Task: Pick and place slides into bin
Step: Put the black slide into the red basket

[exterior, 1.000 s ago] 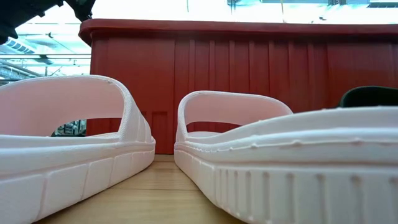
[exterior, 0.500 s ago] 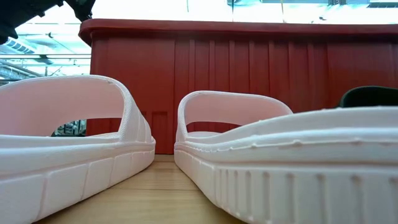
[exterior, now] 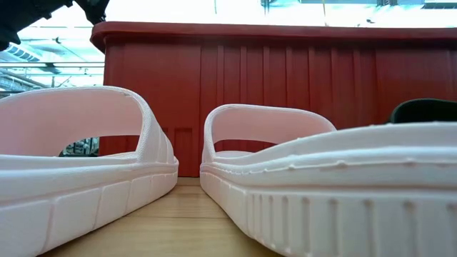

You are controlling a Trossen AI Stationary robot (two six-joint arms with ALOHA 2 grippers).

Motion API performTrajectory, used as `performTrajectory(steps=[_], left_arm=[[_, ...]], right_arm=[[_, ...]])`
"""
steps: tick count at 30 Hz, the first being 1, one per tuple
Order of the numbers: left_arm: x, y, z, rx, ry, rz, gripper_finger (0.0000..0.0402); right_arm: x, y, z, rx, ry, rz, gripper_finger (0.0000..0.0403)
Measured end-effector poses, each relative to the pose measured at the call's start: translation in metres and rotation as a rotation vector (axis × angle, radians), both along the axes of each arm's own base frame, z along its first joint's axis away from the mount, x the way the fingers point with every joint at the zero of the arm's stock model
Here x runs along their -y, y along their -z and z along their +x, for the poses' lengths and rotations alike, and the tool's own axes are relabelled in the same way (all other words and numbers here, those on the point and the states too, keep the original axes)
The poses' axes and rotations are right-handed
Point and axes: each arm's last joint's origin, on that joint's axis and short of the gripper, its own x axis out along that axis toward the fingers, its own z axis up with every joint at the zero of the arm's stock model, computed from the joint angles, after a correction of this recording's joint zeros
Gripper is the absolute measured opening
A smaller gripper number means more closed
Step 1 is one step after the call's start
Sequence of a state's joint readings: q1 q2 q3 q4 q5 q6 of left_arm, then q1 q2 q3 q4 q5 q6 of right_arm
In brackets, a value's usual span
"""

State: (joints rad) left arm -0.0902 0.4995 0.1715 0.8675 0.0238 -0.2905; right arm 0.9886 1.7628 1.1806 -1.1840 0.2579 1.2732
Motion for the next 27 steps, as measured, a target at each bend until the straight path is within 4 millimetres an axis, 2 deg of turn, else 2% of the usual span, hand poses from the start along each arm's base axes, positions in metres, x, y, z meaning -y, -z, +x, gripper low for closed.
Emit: performTrajectory(steps=[7,17,27], left_arm=[[-0.001,0.0,0.0,0.001,-0.033,-0.02,0.034],[-0.001,0.0,0.0,0.002,-0.043,-0.027,0.034],[-0.002,0.0,0.0,0.0,-0.045,-0.027,0.034]], right_arm=[[-0.001,-0.025,0.001,0.111,0.025,0.07,0.0004],[-0.017,-0.051,0.011,0.175,-0.069,0.189,0.0004],[-0.021,-0.087,0.016,0.215,-0.156,0.153,0.0004]])
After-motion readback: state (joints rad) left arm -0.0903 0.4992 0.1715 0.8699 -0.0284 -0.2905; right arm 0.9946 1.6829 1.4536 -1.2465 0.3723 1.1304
